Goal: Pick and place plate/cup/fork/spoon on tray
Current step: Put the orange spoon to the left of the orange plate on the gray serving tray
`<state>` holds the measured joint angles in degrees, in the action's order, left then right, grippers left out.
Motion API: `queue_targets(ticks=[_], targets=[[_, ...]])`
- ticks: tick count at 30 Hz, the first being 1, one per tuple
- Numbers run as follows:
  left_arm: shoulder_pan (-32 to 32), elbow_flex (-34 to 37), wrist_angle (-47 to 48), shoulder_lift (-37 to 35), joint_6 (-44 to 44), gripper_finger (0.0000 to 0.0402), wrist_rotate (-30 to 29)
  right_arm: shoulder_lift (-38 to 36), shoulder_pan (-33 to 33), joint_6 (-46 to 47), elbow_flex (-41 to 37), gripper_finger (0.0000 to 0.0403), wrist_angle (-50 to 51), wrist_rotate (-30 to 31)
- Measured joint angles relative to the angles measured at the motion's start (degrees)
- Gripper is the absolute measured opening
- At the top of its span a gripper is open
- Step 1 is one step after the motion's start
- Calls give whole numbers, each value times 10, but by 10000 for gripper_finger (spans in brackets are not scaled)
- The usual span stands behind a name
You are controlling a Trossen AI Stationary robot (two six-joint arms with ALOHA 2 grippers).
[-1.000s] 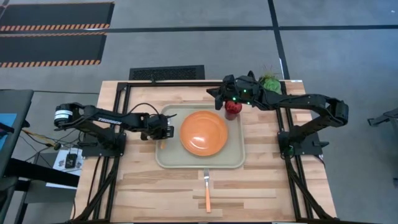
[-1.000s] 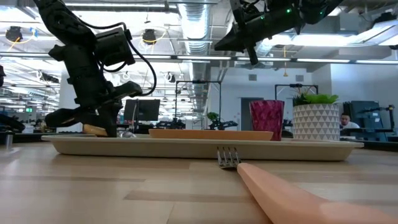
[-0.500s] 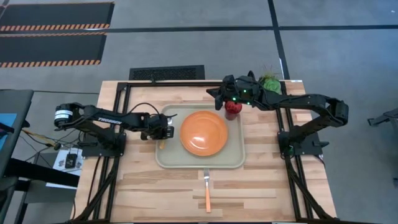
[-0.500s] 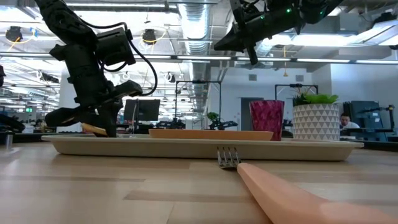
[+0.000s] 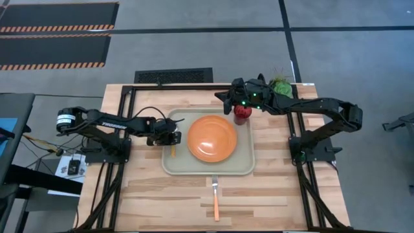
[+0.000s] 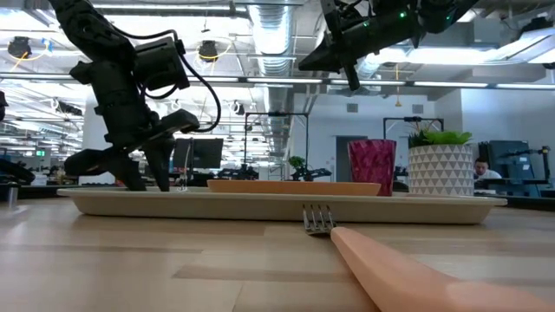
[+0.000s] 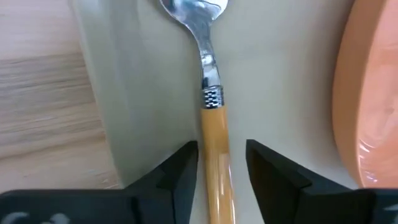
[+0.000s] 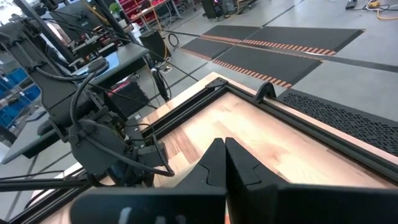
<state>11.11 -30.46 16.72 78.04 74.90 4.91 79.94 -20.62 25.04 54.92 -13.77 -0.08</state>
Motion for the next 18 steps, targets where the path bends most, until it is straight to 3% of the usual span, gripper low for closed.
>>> queue_targets(ticks=[5,18], targets=[[0,0,2,0,-5,145,-1,0,0,0,0,7,0,0],[0,-9,30,0,-14,114,-32,0,0,-2,0,7,0,0]])
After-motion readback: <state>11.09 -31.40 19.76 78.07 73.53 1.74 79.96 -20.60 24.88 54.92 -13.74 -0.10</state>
